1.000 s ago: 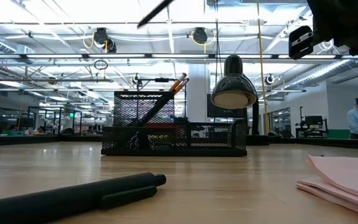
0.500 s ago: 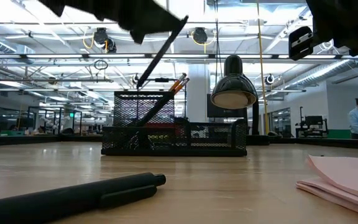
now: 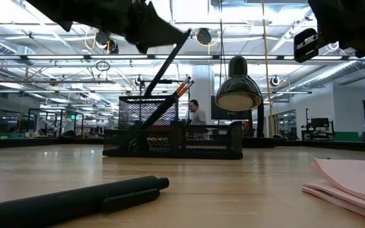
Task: Pick and place office supplies into organizer
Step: Put the black pen into the black desk organizer
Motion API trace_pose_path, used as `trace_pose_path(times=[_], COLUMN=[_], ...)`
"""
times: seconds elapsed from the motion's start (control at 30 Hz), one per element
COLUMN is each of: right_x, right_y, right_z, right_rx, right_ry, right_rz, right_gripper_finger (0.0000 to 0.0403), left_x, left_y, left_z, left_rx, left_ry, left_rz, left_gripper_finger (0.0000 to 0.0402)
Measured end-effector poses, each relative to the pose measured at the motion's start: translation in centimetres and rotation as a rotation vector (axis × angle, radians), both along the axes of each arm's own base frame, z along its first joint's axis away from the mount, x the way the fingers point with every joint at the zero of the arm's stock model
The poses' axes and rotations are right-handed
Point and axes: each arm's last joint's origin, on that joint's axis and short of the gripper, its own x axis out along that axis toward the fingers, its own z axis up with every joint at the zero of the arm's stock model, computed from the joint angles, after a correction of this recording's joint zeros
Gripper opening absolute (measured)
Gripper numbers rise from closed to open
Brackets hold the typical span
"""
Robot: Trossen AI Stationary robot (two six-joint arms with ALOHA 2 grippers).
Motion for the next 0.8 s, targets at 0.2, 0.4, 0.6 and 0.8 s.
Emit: trace_pose_path(times=[0.2,0.4,0.6,0.8], right_x=[0.0,0.0,0.1,0.1], right_y=[0.0,0.0,0.0,0.0], right_z=[0.0,-0.1,-0.3,-0.3], right_rx=[-0.003,-0.005,-0.010,0.005], right_ry=[0.004,0.011,0.035,0.033], right_rz=[0.000,0.001,0.001,0.005], right_gripper_finger=[0.0000,0.0000,0.0000,0.0000], left_x=[0.1,-0.1,-0.2,-0.2], left_y=[0.6,2.2,2.6,2.6], left_z=[0.2,-0.8,-1.1,-1.5], left_rx=[0.056,0.038,0.017,0.016], left_ry=[-0.014,0.086,0.123,0.154], left_rz=[-0.009,0.048,0.056,0.052], left_gripper_finger=[0.0022,0.0023,0.0023,0.0023])
